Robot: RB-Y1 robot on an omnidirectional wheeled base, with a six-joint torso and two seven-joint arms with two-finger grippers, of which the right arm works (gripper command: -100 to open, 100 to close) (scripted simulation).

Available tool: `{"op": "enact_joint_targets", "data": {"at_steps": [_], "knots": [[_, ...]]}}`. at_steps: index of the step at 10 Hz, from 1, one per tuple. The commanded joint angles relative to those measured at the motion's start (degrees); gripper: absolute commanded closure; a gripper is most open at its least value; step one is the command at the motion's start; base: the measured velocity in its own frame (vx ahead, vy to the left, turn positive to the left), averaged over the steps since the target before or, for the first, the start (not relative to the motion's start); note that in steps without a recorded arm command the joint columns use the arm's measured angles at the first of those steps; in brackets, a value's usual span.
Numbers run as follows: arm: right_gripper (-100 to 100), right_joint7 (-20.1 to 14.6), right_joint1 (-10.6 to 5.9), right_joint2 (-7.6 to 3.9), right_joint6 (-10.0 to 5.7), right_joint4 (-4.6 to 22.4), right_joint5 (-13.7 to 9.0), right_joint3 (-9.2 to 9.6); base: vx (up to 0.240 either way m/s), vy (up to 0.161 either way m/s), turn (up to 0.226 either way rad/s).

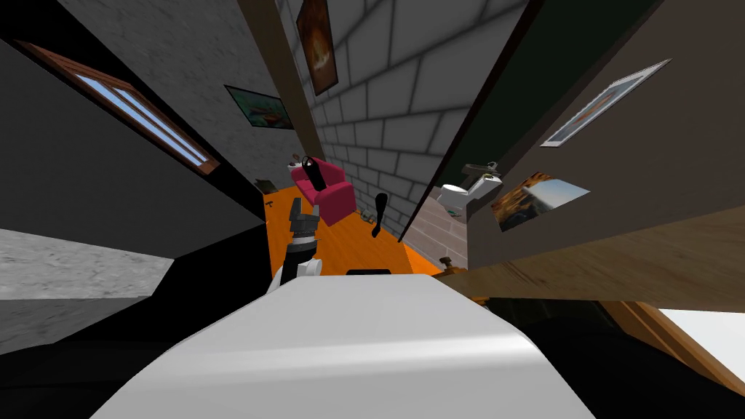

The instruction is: Pull the door open

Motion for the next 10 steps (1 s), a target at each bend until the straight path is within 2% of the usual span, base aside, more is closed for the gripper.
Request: {"op": "enact_joint_targets", "data": {"at_steps": [1,4,7,10], "knots": [[100,0.00,0.13,0.05,0.01,0.04,0.05,0.10,-0.034,-0.008,0.014],[100,0.00,0.13,0.05,0.01,0.04,0.05,0.10,-0.011,-0.003,-0.003],[100,-1.07,-1.64,-0.43,0.89,0.88,0.48,-0.09,-0.214,-0.024,0.156],[100,-2.32,-3.46,-0.87,0.99,1.94,0.99,-0.18,-0.247,-0.024,0.170]]}}
